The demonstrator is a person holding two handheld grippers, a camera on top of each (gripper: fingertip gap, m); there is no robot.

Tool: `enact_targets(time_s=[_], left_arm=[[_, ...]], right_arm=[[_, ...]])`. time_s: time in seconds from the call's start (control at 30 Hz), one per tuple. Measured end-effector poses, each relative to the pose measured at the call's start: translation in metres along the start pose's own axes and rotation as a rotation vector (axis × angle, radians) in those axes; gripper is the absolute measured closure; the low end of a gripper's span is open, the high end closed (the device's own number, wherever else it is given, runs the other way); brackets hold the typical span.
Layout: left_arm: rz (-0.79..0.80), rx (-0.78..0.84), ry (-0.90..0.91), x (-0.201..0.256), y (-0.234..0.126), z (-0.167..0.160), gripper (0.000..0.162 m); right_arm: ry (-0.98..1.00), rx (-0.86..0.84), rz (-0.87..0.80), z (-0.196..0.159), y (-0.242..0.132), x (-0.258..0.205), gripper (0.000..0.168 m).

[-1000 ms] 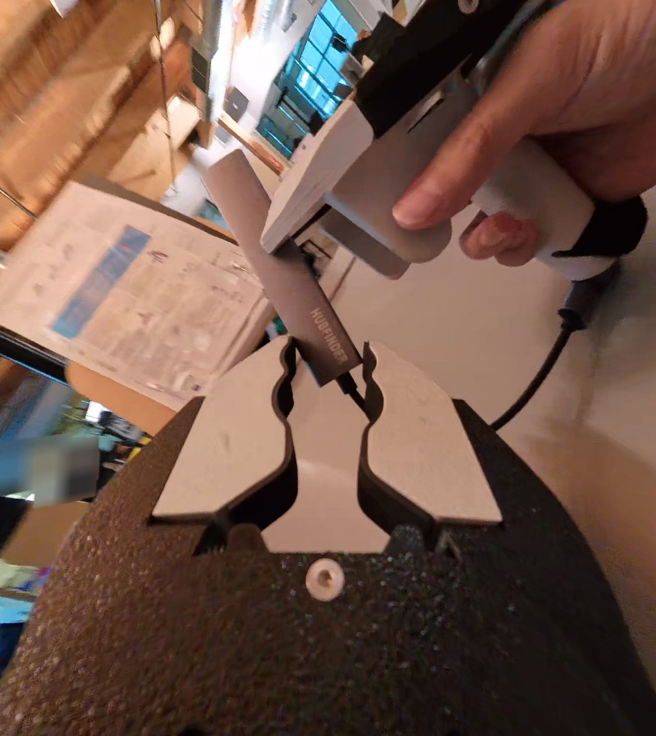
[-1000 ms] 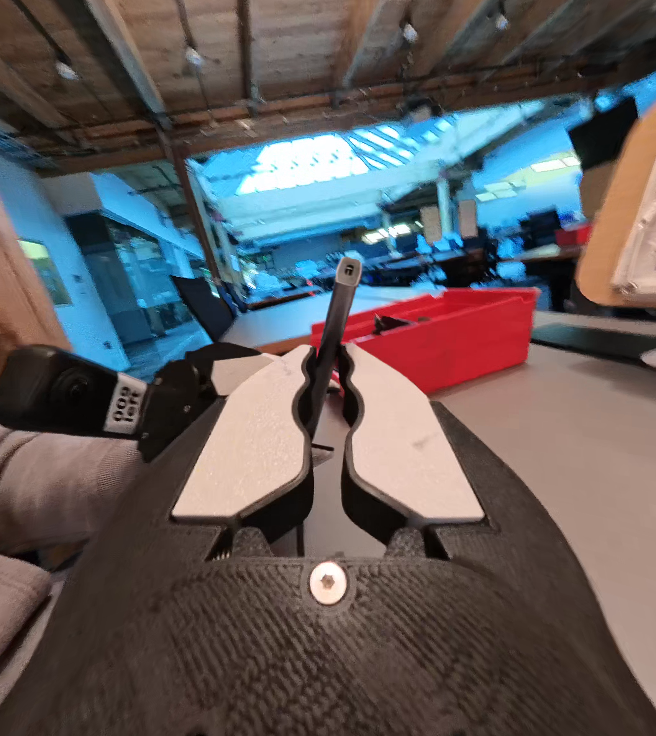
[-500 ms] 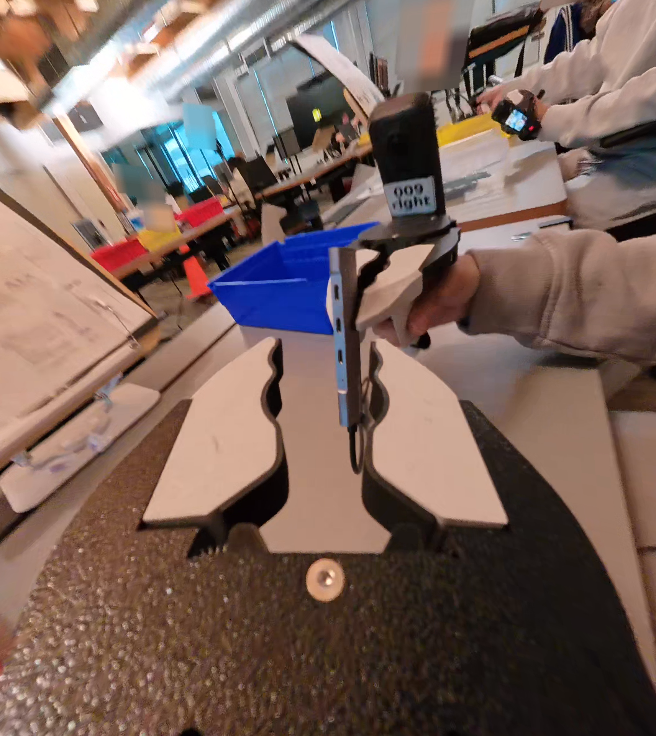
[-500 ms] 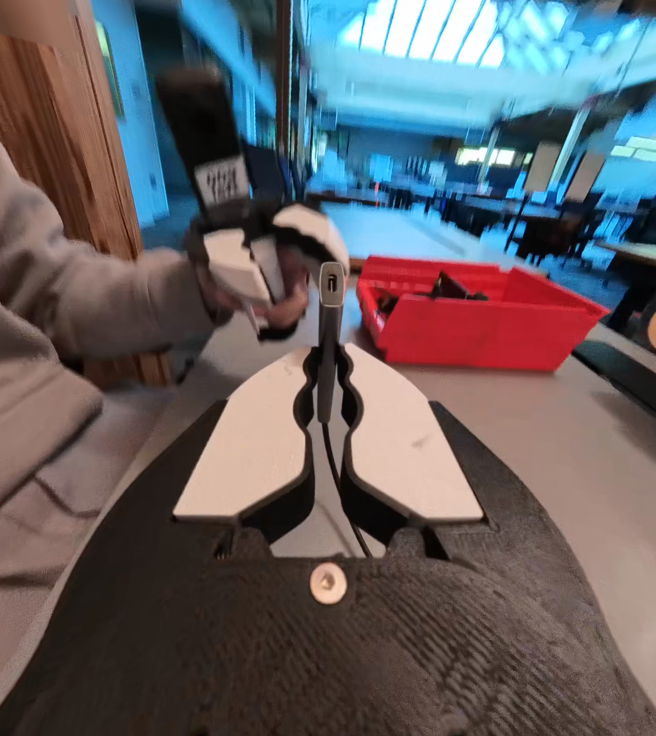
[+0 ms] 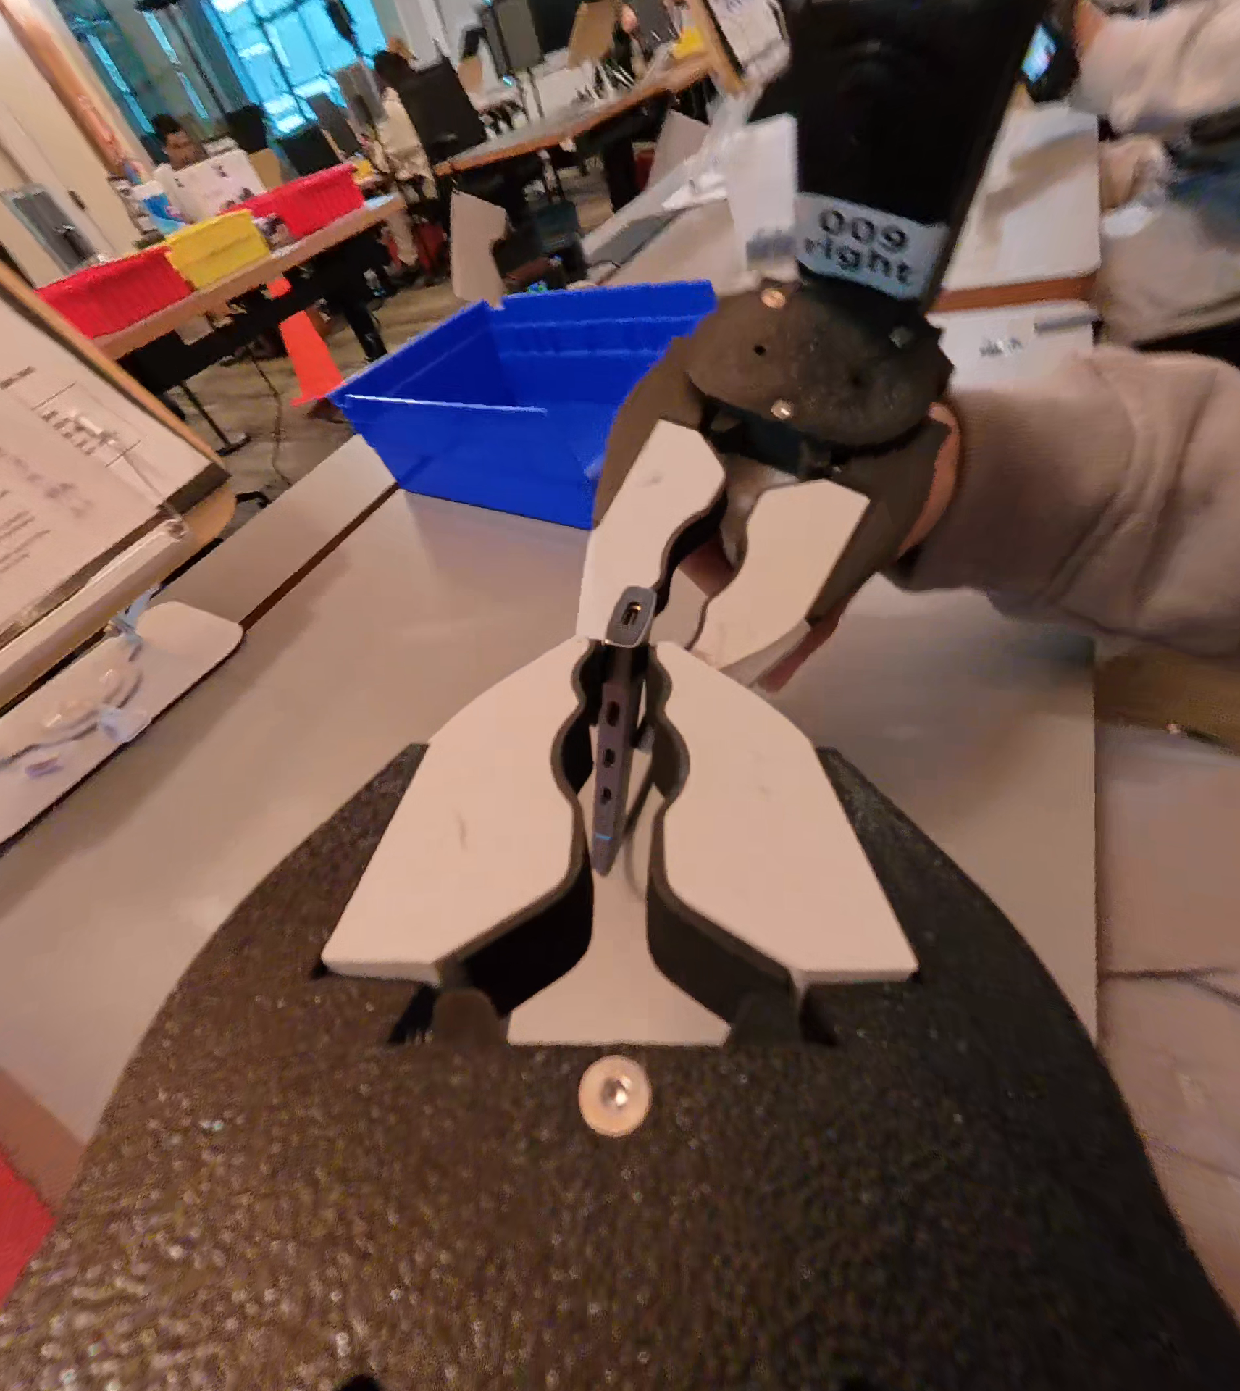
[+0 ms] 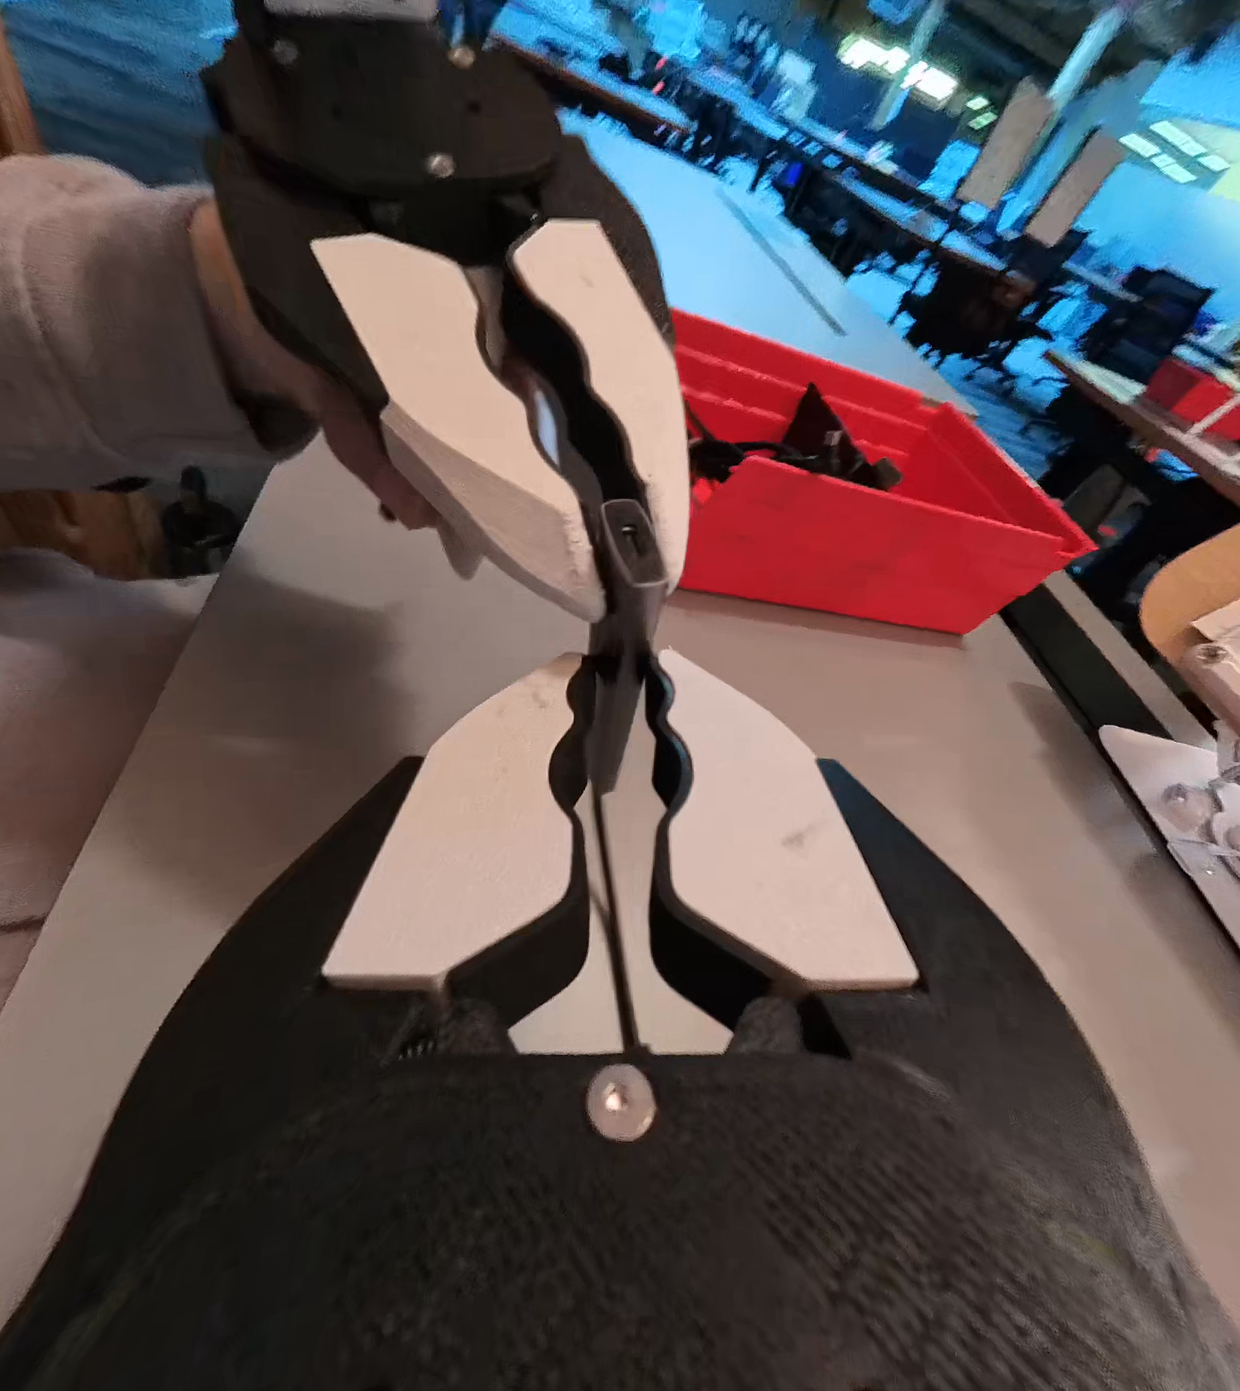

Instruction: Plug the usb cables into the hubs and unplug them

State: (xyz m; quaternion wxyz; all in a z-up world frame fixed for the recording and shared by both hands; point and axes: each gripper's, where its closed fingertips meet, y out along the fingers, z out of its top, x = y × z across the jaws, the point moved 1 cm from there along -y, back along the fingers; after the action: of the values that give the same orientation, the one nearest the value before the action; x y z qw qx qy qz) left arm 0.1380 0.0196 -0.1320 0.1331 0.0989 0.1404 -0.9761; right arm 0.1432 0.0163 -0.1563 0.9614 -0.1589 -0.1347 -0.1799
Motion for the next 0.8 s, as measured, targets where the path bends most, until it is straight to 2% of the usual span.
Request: enact_targets(time_s=[0.07,0.13,0.2,0.3,0.43,0.5,0.67,0.73,0.8], left_arm=[[0.074,0.046,-0.088,-0.016,-0.002,0.001,0.153],[0.179,0.128,-0.243,-0.039,-0.009,0.002,0.153],[0.239,0.254,-0.462,-0.061,-0.022,0.003,0.154],[0.217,0.452,-0.760,-0.078,-0.038,0.005,0.154],[0.163,0.580,-0.978,-0.085,-0.042,0.001,0.153],[0.118,0.619,-1.039,-0.085,-0.042,0.002,0.154],[0.103,0.588,-0.974,-0.088,-0.040,-0.002,0.153],[0.165,0.506,-0.822,-0.089,-0.039,-0.007,0.149],[0.262,0.414,-0.588,-0.090,-0.040,-0.010,0.144]], right_arm=[[0.031,0.049,-0.103,0.003,0.005,0.010,0.150],[0.045,0.117,-0.253,0.009,0.012,0.020,0.127],[0.038,0.133,-0.367,0.009,0.020,0.023,0.126],[0.003,0.110,-0.458,0.005,0.033,0.020,0.127],[-0.059,0.061,-0.556,-0.004,0.034,0.024,0.137],[-0.053,0.073,-0.538,-0.006,0.033,0.024,0.143],[-0.032,0.126,-0.448,0.002,0.023,0.025,0.144],[-0.006,0.083,-0.385,-0.002,0.021,0.027,0.144],[0.037,0.041,-0.318,-0.006,0.015,0.029,0.144]])
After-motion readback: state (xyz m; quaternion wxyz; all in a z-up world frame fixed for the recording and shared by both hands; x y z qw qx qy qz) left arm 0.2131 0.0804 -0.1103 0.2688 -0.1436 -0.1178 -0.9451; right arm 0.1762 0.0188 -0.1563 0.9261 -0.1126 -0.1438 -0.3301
